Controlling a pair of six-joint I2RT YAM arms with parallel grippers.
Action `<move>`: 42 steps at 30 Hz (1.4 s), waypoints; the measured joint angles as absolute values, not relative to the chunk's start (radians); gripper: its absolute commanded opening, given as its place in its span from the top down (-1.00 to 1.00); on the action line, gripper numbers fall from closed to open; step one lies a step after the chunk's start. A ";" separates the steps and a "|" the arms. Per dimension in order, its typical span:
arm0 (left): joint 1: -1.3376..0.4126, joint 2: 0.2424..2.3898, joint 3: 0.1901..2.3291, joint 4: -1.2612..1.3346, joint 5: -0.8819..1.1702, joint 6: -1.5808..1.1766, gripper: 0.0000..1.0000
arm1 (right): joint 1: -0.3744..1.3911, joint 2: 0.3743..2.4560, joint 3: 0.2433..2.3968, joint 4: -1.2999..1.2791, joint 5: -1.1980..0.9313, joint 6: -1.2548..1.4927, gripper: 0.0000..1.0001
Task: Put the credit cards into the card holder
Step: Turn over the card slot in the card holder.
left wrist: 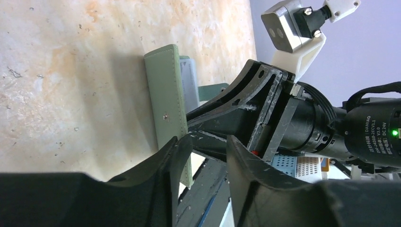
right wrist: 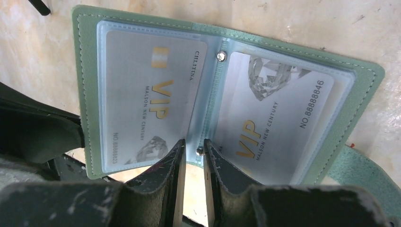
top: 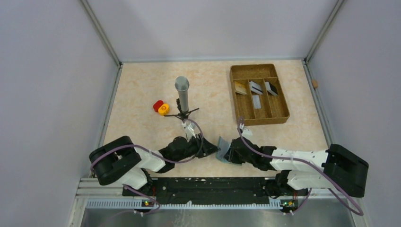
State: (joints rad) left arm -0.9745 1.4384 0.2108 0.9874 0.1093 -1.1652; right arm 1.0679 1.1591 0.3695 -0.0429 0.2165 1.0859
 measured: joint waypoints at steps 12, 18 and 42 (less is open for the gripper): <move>-0.975 1.269 0.322 0.537 -0.014 -1.068 -0.26 | 1.039 1.079 0.290 -0.023 0.228 1.191 0.66; -0.975 1.270 0.361 0.353 -0.064 -1.064 -0.28 | 1.031 1.056 0.273 -0.024 0.229 1.216 0.67; -0.974 1.435 0.347 0.559 0.098 -1.134 0.87 | 1.031 1.056 0.273 -0.024 0.229 1.216 0.66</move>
State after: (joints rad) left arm -0.9745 1.4353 0.3473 0.5587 0.0982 -1.1336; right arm 1.0309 1.0561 0.2729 -0.0242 0.2295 1.2156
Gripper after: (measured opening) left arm 0.256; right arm 0.162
